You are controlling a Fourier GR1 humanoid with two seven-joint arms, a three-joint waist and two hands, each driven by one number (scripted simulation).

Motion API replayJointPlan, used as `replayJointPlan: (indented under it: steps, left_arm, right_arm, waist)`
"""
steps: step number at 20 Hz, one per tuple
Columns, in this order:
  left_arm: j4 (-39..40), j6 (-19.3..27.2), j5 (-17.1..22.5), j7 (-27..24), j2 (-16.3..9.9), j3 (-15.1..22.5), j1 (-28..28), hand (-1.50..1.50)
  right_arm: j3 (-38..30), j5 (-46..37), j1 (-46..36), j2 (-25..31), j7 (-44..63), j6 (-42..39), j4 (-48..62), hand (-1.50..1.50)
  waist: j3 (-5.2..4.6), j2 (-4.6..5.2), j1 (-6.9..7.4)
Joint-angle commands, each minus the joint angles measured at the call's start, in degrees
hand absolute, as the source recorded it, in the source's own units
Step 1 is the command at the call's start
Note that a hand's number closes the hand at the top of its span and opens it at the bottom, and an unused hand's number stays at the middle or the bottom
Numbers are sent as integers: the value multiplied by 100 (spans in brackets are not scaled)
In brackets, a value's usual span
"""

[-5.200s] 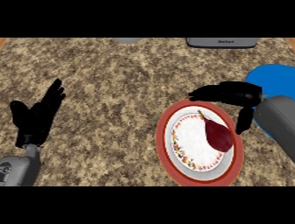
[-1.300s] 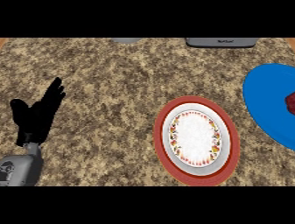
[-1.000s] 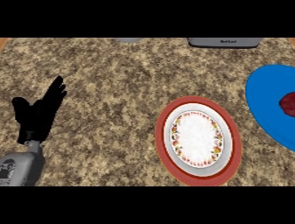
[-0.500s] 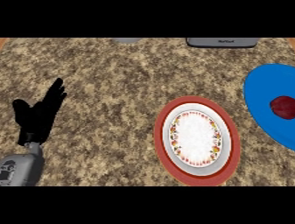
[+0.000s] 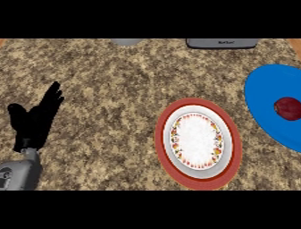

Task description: Pick the pear from the plate and place it in the plate

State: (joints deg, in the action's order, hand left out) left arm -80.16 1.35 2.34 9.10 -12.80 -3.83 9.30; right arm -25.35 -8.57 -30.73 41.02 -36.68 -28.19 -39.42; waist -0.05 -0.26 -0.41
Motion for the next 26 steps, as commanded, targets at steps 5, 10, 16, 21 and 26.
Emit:
replayJointPlan:
  steps: [5,10,16,21,26]
  left_arm:
    - [-63,-117,15,-52,-93,-71,8,0]
    - [-168,155,-215,113,248,214,75,0]
    - [154,-14,-103,105,88,4,327,0]
    - [-25,-169,-43,0,12,-8,164,0]
    - [-223,2,-117,174,231,146,176,0]
  right_arm:
    - [-189,801,-35,495,618,-1829,663,-150]
    - [-210,745,52,893,-149,-1828,1080,-150]
    - [-68,810,376,991,-380,-1919,1061,-150]
    - [-97,813,359,1301,-697,-1798,1460,-150]
    - [66,693,133,1545,-597,-1624,1662,-150]
  waist:
    - [10,39,90]
    - [25,73,157]
    - [20,64,82]
    - [34,89,171]
    - [42,102,257]
